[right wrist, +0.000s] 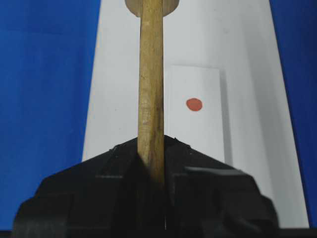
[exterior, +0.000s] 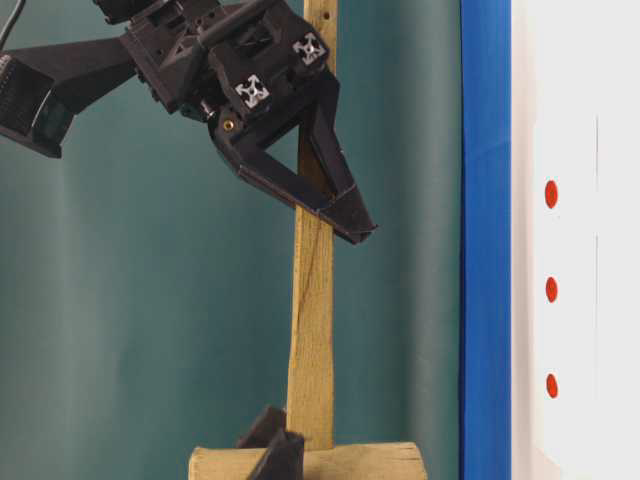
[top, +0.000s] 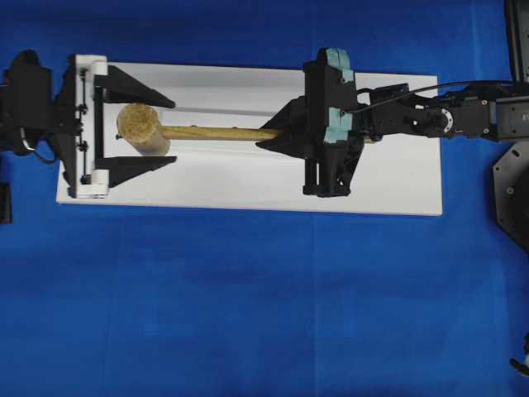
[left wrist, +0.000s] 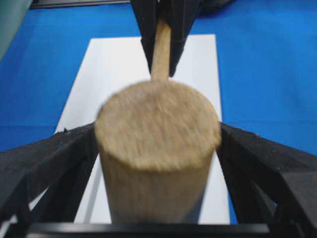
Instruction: Hit the mark with a hammer.
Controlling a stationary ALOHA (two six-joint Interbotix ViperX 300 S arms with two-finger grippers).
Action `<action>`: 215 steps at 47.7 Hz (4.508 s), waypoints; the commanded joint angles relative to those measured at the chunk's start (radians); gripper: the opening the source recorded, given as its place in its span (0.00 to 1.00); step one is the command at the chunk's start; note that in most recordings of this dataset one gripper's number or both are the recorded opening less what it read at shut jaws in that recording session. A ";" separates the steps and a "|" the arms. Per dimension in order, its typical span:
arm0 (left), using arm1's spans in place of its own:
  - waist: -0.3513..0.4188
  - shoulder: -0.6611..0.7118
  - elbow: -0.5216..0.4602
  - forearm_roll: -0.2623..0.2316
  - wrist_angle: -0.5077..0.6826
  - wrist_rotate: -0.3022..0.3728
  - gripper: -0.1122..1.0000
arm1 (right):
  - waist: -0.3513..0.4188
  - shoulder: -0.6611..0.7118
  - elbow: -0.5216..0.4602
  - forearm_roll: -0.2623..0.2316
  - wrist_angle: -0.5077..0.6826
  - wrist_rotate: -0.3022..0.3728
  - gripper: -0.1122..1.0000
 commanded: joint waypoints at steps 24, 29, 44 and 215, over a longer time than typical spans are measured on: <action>0.003 -0.003 -0.026 0.000 0.006 0.009 0.49 | 0.003 -0.014 -0.037 -0.018 -0.005 -0.002 0.12; 0.003 -0.003 -0.026 0.000 0.005 0.009 0.49 | 0.003 -0.014 -0.037 -0.018 -0.003 -0.002 0.12; 0.003 -0.005 -0.026 -0.002 0.005 0.002 0.49 | 0.003 -0.017 -0.032 -0.018 -0.018 0.006 0.40; 0.029 -0.353 0.075 0.003 0.334 -1.238 0.86 | 0.040 -0.179 0.132 -0.163 -0.098 -0.014 0.16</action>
